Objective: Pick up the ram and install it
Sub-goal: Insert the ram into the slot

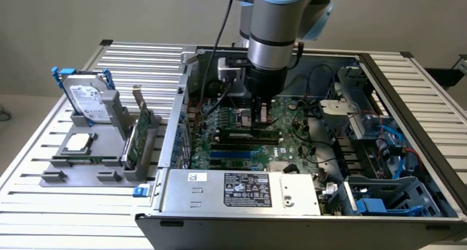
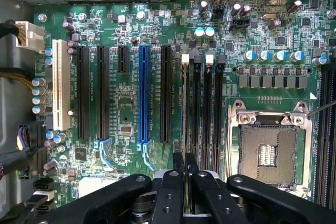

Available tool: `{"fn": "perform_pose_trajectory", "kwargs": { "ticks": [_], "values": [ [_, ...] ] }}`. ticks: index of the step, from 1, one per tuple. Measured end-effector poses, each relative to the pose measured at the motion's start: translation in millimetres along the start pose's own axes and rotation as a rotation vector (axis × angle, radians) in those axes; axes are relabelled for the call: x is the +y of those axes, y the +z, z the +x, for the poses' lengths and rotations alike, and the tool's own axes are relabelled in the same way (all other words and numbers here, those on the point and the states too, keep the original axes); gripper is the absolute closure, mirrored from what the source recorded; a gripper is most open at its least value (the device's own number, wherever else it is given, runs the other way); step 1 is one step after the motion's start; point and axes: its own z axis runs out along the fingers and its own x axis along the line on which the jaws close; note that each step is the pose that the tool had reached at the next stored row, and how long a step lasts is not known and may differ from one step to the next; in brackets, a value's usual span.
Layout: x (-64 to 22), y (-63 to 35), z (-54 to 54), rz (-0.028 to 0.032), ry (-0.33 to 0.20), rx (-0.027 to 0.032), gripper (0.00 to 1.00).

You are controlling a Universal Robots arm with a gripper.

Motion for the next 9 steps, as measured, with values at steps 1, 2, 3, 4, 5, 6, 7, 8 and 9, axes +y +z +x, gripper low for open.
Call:
{"fn": "perform_pose_trajectory", "kwargs": {
  "ticks": [1, 2, 3, 4, 5, 6, 7, 8, 9],
  "values": [
    [0.2, 0.0, 0.0, 0.0016, 0.001, -0.0001, 0.87],
    [0.2, 0.0, 0.0, 0.0029, 0.001, 0.0001, 0.87],
    [0.2, 0.1, 0.0, 0.004, 0.001, 0.0005, 0.87],
    [0.2, 0.1, 0.0, 0.005, 0.002, 0.001, 0.87],
    [0.2, 0.1, 0.0, 0.0062, 0.003, 0.0015, 0.87],
    [0.2, 0.2, 0.0, 0.0071, 0.003, 0.002, 0.87],
    [0.2, 0.2, 0.0, 0.0079, 0.003, 0.0023, 0.87],
    [0.2, 0.3, 0.0, 0.0086, 0.004, 0.0024, 0.87],
    [0.2, 0.4, 0.0, 0.0093, 0.004, 0.0026, 0.87]
  ]
}}
